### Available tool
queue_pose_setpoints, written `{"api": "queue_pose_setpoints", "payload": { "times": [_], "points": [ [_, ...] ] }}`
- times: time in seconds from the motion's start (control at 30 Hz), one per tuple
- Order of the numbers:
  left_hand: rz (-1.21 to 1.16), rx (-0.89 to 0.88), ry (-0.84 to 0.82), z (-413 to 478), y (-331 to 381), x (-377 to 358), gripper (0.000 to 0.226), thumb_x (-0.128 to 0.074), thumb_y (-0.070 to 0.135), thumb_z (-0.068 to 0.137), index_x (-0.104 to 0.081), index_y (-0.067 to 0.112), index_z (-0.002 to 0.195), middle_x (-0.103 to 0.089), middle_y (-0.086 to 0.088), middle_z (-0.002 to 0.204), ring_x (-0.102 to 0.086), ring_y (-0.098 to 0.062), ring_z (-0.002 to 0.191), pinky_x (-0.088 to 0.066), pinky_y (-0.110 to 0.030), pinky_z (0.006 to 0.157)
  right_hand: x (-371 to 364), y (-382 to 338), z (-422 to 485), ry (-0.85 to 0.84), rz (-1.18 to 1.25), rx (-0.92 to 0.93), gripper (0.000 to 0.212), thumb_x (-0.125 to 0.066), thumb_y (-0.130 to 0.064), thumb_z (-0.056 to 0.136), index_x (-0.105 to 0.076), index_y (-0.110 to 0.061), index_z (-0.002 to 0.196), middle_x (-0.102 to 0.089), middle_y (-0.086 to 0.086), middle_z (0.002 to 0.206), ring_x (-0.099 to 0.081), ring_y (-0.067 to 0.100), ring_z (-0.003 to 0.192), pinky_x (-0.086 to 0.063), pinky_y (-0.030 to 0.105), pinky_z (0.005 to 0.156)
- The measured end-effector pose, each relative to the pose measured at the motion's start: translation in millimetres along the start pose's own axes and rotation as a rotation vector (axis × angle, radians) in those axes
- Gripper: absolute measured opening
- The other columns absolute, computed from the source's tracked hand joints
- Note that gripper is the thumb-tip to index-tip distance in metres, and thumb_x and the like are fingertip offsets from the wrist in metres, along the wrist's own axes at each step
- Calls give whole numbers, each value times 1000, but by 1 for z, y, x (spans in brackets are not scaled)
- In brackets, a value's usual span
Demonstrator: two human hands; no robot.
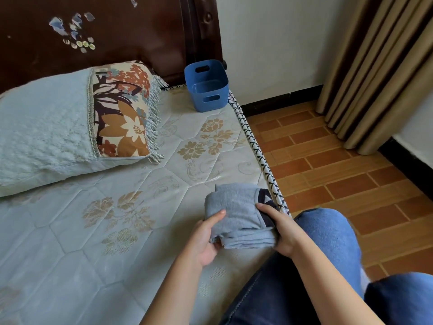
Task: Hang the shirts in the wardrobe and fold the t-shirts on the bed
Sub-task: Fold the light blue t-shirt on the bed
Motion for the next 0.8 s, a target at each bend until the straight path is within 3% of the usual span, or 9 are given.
{"api": "queue_pose_setpoints", "payload": {
  "times": [0.07,0.23,0.37,0.53,0.63,0.73,0.8],
  "points": [
    [24,9,-45,-3,4,-25,60,-70,19,68,-56,0,123,-67,-19,112,-65,-32,102,-55,-38,77,11,-16,-12,6,36,59,53,-71,-26,68,-63,-2,115,-68,23,106,-66,39,96,-53,46,85],
    [81,14,-166,-13,11,-104,55,-67,19,70,-56,4,122,-68,-17,110,-66,-29,99,-57,-36,73,54,-68,-43,44,124,202,21,-58,-18,88,-64,-13,107,-73,11,88,-71,25,75,-57,32,59],
    [137,21,-231,-10,11,-171,56,-65,19,71,-56,5,124,-68,-15,111,-67,-26,98,-58,-33,70,95,-115,-62,83,139,273,27,-60,-19,82,-64,-14,109,-73,11,94,-70,25,83,-57,35,68],
    [202,58,-257,9,3,-259,54,-66,21,67,-60,6,119,-69,-14,109,-69,-24,93,-59,-32,70,158,-175,-72,162,207,334,33,-64,-19,77,-64,-9,109,-73,12,86,-71,25,74,-56,31,55],
    [300,65,-235,22,3,-318,58,-67,24,66,-59,4,120,-68,-16,111,-68,-26,97,-58,-34,77,195,-213,-79,210,238,343,43,-66,-24,70,-64,-12,110,-73,12,88,-71,26,75,-56,33,56],
    [369,81,-229,18,8,-375,67,-71,26,67,-52,2,127,-67,-17,113,-66,-29,102,-57,-37,79,223,-256,-101,244,285,360,32,-63,-23,74,-66,-16,105,-73,10,86,-71,25,74,-58,35,59],
    [392,72,-231,7,14,-408,67,-71,26,68,-50,2,127,-67,-16,113,-67,-28,100,-58,-35,74,236,-287,-123,261,276,380,35,-62,-24,72,-65,-17,106,-73,11,91,-71,26,78,-58,37,65]
  ]
}}
Point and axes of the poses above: each hand's wrist, its own z-axis towards the middle knuckle, its own x-axis out of the back of the hand, y = z × x, the point moved 8 cm from there along z, towards the middle knuckle
